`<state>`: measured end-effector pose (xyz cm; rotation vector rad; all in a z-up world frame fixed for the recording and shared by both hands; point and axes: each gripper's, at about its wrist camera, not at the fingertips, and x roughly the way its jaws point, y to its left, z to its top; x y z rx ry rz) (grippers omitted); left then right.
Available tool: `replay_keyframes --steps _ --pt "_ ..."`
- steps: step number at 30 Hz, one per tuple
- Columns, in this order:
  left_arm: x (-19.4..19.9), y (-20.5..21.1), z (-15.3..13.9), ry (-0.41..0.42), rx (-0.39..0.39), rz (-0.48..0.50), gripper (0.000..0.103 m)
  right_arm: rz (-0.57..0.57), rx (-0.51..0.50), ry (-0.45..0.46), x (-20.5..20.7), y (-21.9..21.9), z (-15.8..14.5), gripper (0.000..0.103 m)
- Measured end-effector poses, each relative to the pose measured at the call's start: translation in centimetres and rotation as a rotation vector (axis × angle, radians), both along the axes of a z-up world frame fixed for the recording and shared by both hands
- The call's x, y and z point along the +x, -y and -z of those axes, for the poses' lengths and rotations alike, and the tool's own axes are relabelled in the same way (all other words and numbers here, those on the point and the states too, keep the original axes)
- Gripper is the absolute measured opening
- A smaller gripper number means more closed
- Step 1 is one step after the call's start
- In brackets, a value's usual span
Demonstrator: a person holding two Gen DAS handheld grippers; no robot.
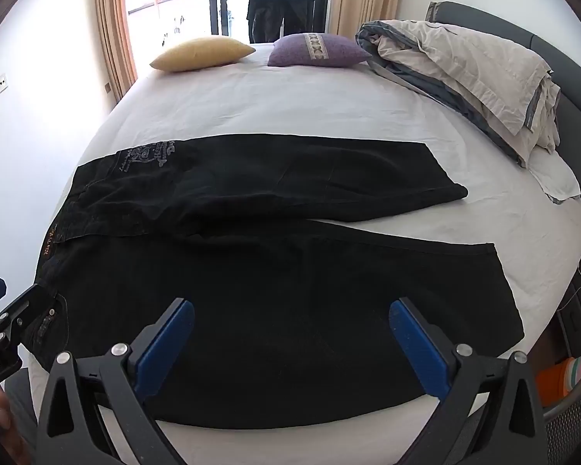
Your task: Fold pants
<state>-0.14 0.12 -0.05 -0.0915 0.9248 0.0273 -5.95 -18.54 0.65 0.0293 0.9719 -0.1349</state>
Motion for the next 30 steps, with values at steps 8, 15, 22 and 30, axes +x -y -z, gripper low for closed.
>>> replay_keyframes --steps 8,15,22,30 --pt "0.03 0.11 0.08 0.001 0.001 0.0 0.103 -0.003 0.002 -0.009 -0.18 -0.17 0.26 0.103" --pt "0.02 0.12 0.11 0.001 0.001 0.0 0.103 -0.003 0.003 -0.01 -0.15 -0.06 0.23 0.103" --pt "-0.37 0.04 0.22 0.001 0.001 0.0 0.103 -0.005 0.003 -0.012 -0.22 -0.09 0.41 0.103" --pt "-0.34 0.14 0.11 0.001 0.002 0.0 0.103 -0.005 0.003 -0.013 -0.2 -0.1 0.41 0.103"
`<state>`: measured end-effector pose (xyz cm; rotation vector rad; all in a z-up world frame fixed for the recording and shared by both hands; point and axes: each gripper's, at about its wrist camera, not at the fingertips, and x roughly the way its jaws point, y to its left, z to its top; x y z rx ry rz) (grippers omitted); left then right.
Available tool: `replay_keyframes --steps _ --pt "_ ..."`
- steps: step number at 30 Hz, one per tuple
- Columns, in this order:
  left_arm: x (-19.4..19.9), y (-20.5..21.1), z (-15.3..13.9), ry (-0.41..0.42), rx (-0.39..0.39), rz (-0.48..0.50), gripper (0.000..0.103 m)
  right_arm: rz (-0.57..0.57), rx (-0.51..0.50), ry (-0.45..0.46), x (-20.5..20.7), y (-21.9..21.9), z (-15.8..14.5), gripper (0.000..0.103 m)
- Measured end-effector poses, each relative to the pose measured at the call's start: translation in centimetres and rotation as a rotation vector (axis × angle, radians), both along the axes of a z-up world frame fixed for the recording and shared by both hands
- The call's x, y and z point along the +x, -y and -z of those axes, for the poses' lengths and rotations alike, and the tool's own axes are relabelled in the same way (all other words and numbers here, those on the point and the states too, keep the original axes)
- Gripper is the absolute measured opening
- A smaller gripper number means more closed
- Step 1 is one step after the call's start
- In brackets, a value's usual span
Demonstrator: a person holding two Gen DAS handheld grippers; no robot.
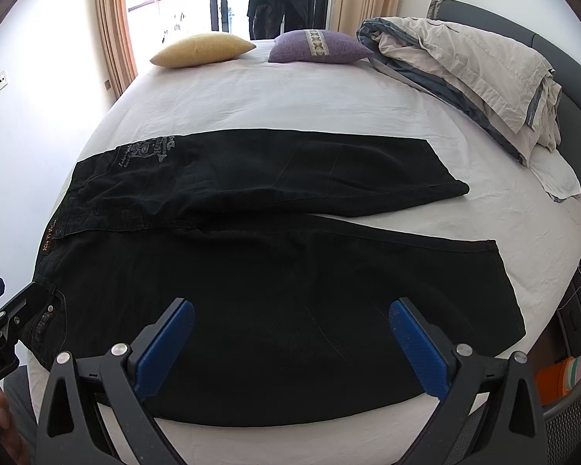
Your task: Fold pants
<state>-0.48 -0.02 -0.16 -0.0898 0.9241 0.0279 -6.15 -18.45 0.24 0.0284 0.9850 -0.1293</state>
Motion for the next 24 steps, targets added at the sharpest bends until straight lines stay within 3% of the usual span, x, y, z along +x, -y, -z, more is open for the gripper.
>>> replay_keyframes --steps 24 --pt "-0.01 0.01 0.01 0.0 -0.001 0.0 0.103 -0.001 0.002 -0.006 -0.06 -0.09 0.36 0.103"
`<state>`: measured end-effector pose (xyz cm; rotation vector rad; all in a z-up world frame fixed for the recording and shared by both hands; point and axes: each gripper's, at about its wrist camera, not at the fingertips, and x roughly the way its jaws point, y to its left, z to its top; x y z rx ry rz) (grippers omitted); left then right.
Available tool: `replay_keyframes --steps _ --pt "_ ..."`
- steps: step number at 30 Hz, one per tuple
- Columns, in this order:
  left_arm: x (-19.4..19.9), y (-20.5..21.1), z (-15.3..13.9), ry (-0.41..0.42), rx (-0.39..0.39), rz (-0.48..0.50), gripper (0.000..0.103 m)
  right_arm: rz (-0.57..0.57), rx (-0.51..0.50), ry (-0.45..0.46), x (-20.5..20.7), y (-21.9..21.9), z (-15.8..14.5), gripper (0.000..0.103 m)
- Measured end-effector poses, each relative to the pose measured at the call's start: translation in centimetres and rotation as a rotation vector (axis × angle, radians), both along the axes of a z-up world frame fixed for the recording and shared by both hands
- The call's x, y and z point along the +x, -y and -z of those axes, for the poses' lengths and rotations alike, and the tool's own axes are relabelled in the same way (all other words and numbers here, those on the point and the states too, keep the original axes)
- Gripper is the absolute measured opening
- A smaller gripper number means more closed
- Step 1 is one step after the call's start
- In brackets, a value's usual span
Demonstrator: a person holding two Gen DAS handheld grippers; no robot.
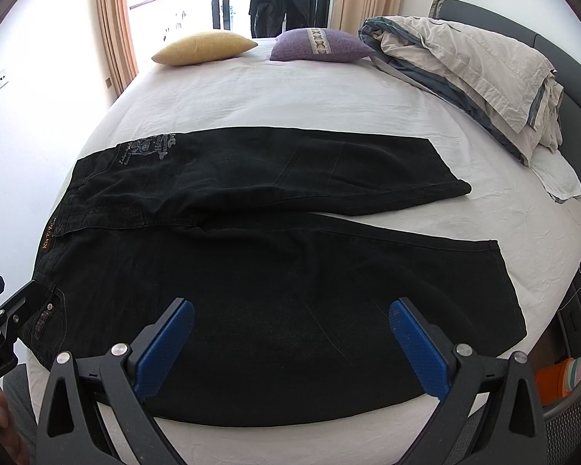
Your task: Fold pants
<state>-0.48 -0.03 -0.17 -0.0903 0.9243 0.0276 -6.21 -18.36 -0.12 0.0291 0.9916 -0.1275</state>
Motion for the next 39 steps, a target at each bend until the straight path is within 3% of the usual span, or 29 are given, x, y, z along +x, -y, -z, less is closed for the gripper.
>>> replay_keyframes --steps 22,26,29,30,34,37,39 --pt "0.9 -0.5 1.1 -0.001 -0.004 0.016 0.103 -0.031 0.004 -0.017 0.9 -0.1 0.9 0.103" --pt "2.4 -1.4 1.5 0.009 -0.05 0.053 0.103 -0.11 0.048 -0.006 2.0 0.3 0.9 0.103" --pt "5.3 -2.8 1.3 0.018 -0.18 0.171 0.103 -0.2 0.092 0.012 3.9 0.9 0.3 0.103" --pt "6.6 -3.3 1.3 0.003 -0.188 0.189 0.103 -0.233 0.097 0.021 4.8 1.0 0.1 0.103" --pt "12.4 -4.3 0.7 0.006 -0.018 0.257 0.103 -0.373 0.089 0.059 8.9 1.6 -0.9 0.1" --pt "18.4 -5.7 0.7 0.004 0.1 0.293 0.103 -0.479 0.067 0.048 12.5 1.7 -0.7 0.088" --pt "22.9 -6.6 1.5 -0.032 0.129 0.357 0.103 -0.553 0.064 0.033 15.0 1.9 -0.3 0.08"
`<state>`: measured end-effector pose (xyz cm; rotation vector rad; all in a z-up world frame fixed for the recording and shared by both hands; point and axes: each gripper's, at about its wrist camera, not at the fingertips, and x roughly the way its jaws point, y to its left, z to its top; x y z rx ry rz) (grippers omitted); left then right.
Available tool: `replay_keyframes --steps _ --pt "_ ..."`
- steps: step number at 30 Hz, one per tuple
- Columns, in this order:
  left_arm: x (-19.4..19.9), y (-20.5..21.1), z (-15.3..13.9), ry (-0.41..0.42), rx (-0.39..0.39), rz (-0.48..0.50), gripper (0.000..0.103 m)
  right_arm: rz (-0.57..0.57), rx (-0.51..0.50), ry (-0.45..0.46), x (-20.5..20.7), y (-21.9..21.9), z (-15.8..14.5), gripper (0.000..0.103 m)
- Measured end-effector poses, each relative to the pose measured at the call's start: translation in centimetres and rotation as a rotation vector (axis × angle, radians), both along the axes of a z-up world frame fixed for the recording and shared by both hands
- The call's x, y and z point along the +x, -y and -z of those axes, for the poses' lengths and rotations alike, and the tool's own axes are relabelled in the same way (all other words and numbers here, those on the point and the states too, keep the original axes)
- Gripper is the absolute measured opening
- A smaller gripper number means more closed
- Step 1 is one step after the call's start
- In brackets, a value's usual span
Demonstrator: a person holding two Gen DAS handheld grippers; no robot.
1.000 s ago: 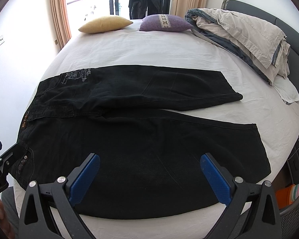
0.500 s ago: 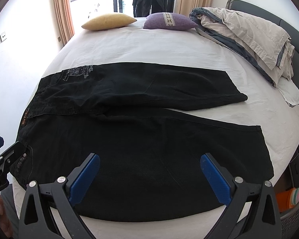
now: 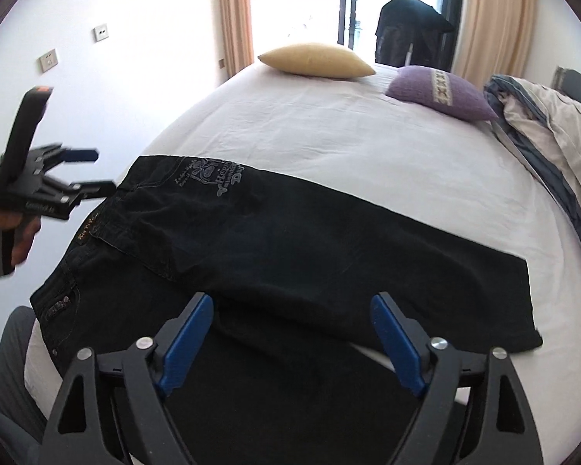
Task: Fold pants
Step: 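Move both tools to the jeans waistband and close the left gripper on it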
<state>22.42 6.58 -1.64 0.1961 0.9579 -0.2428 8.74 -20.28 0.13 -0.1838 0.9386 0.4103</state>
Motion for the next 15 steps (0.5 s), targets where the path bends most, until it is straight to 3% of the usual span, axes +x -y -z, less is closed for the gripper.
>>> replay_keyframes --steps 5,9,11,15 --pt "9.2 -1.2 3.5 -0.099 0.1 0.133 0.102 -0.112 -0.01 -0.035 5.7 0.4 2.1 0.071" --pt "13.3 -2.0 7.0 -0.202 0.159 0.202 0.07 -0.179 -0.017 -0.051 9.2 0.0 3.9 0.067" --pt "14.8 -2.6 8.2 -0.233 0.184 0.218 0.068 -0.21 -0.016 -0.054 10.7 -0.4 4.5 0.067" --pt "16.7 -3.8 9.8 -0.285 0.154 0.219 0.07 -0.263 -0.02 -0.067 13.7 -1.5 5.5 0.067"
